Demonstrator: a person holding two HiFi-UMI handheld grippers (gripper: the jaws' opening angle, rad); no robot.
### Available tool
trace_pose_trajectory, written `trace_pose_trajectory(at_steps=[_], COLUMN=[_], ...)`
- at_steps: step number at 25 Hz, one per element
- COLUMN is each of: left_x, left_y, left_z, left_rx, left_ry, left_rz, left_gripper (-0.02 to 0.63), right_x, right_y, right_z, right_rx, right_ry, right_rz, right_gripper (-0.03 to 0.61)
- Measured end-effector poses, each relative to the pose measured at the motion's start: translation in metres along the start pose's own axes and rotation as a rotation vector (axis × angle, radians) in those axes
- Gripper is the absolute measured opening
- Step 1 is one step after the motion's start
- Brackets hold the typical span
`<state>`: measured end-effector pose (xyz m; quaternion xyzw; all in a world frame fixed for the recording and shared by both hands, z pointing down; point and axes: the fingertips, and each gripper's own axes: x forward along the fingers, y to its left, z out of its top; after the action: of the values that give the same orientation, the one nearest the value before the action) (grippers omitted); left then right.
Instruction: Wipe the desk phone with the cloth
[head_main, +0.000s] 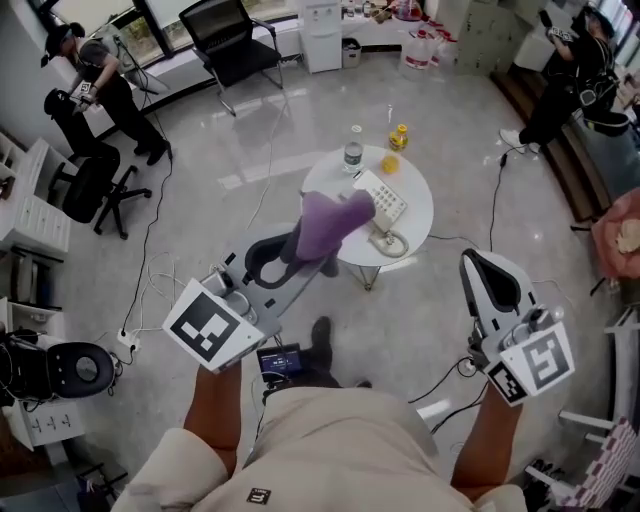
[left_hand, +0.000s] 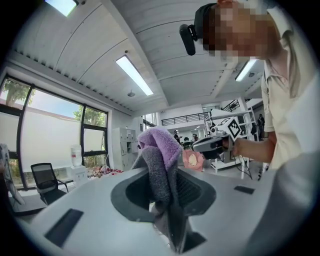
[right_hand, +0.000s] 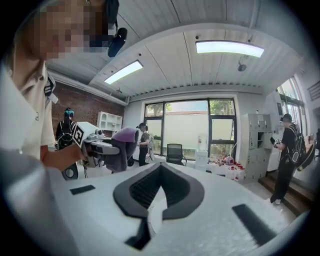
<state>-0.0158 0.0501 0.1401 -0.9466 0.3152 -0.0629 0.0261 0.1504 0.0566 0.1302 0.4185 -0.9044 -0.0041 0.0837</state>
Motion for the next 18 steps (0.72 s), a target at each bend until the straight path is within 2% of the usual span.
trace_pose_trajectory(at_steps=[9,18], left_x=[-0.012,-0.024], left_y=[-0.05,-0.061], left_z=[0.01,0.026], left_rx=[0.022,0.023], left_ry=[-0.001,-0.005], left_rz=[-0.025,-0.019], left_gripper=[0.091,0.091], right_x=[-0.052,-0.069], right_y=[0.019,0.026], right_z=[0.006,0.019], right_rx=[-0.006,-0.005], right_ry=[-0.015,-0.009], right_rz=[-0.001,-0.005], right_gripper=[-0.009,-0.009])
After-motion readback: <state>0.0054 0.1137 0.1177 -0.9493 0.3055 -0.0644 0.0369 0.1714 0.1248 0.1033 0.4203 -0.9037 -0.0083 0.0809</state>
